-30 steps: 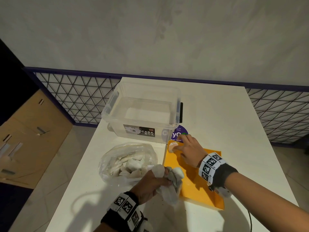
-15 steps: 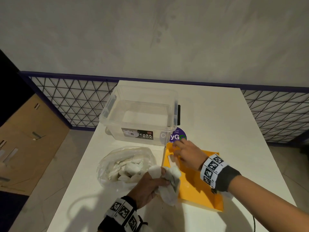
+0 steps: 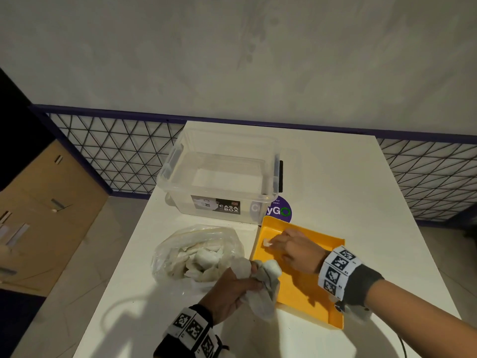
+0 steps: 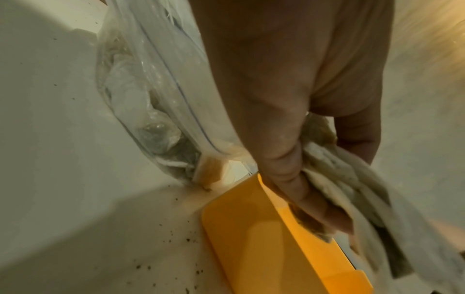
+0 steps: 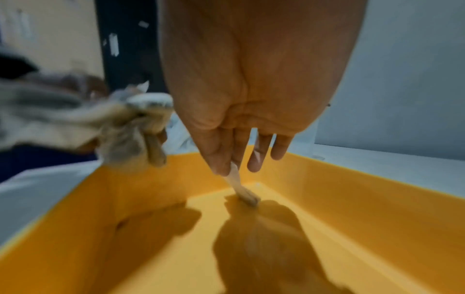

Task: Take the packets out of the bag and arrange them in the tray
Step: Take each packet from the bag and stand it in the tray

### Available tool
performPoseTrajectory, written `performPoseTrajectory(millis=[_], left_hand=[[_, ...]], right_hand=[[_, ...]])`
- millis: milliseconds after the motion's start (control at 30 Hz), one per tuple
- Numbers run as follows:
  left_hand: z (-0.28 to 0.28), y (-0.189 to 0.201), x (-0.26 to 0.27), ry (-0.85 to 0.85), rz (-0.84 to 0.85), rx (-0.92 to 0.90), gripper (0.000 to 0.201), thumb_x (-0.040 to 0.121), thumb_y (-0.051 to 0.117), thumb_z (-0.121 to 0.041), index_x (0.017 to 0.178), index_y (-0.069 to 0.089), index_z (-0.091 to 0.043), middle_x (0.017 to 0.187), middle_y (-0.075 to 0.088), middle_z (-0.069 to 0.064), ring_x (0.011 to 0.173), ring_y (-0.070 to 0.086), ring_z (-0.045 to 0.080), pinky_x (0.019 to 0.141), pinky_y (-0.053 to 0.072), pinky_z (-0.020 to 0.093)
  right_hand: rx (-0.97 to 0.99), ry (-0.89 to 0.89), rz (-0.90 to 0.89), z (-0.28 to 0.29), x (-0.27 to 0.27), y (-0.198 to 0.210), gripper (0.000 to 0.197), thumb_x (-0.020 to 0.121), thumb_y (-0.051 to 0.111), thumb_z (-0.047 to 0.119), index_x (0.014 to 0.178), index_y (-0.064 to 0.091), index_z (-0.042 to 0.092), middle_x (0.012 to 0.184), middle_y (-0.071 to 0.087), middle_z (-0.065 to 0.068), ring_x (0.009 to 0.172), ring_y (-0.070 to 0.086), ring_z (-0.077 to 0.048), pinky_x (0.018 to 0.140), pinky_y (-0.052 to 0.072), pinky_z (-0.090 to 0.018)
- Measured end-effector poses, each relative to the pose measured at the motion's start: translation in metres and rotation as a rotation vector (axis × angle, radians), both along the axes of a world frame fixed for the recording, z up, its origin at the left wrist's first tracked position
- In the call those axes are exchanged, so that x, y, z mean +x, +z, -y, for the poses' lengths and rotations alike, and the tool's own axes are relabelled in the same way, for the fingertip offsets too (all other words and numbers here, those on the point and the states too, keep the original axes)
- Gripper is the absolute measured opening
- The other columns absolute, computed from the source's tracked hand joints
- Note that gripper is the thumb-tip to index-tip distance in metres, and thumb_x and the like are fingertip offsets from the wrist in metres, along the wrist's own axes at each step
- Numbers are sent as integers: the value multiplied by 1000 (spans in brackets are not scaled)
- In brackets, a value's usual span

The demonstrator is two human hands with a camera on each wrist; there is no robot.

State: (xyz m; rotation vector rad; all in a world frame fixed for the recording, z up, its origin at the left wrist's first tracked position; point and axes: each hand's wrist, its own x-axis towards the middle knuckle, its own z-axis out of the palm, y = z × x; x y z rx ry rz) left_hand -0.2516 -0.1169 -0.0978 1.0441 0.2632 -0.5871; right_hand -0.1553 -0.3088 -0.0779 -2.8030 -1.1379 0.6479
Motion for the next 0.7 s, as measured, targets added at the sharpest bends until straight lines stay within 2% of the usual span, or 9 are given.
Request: performPoseTrajectory(millis=[67,133,233,333,400,433,500,567,700], left_hand=[[0,0,-1,-16,13,3,27,71,64,4,93,52,-6,78,61,7,70,62,15,55,48,22],[0,0,-2,-13,14,3,23,76,61,9,91,53,-6,76,63,7,68,63,14,54,48,22],[1,1,-2,-40,39,29,21,72,61,3,91,55,-5,80,62,10,67,62,13,52,46,21],[3,1,-3,-73,61,60,19,70,61,2,81,65,-13,79,64,6,72,63,15,58,47,24],[4,3,-3,-90,81,61,24,70,60,4,73,69,-18,79,67,5,76,64,17,66,49,29],[5,5,-4,-98,88,59,25,71,60,5,72,69,-19,79,68,4,78,65,17,69,50,30],[6,6,-5,-108,89,51,25,71,60,7,75,67,-16,80,69,3,80,66,18,71,52,31],[8,5,-7,-102,82,50,22,71,61,8,79,61,-13,81,68,5,79,66,19,68,52,29],[11,5,-12,-120,54,63,23,76,60,12,82,59,-11,80,67,7,74,65,19,62,51,26]], right_hand=[[53,-68,7,-3,8,8,42,94,42,17,135,46,26,140,46,9,120,35,-19,105,24,-31],[23,-89,56,-6,16,11,40,94,42,20,133,48,26,139,46,10,122,33,-20,107,20,-33],[-123,-22,220,-11,19,12,38,94,41,24,131,50,23,141,43,5,125,31,-25,109,17,-39],[-254,23,304,-13,16,7,38,93,43,23,131,49,17,143,37,0,128,30,-30,112,15,-45],[-281,5,341,-14,14,4,37,89,52,25,125,55,15,140,41,-4,126,38,-29,110,24,-45],[-291,-15,373,-14,13,4,35,81,61,30,115,63,18,132,51,-3,119,48,-27,105,34,-43],[-297,-18,407,-13,14,1,34,58,78,36,90,72,24,108,66,0,95,62,-21,86,51,-37],[-251,-7,440,-12,17,-6,38,48,84,34,83,73,23,97,68,-1,86,64,-20,77,54,-35],[-210,-1,499,-12,15,-6,39,47,84,32,83,73,23,92,67,-2,83,64,-21,76,54,-34]])
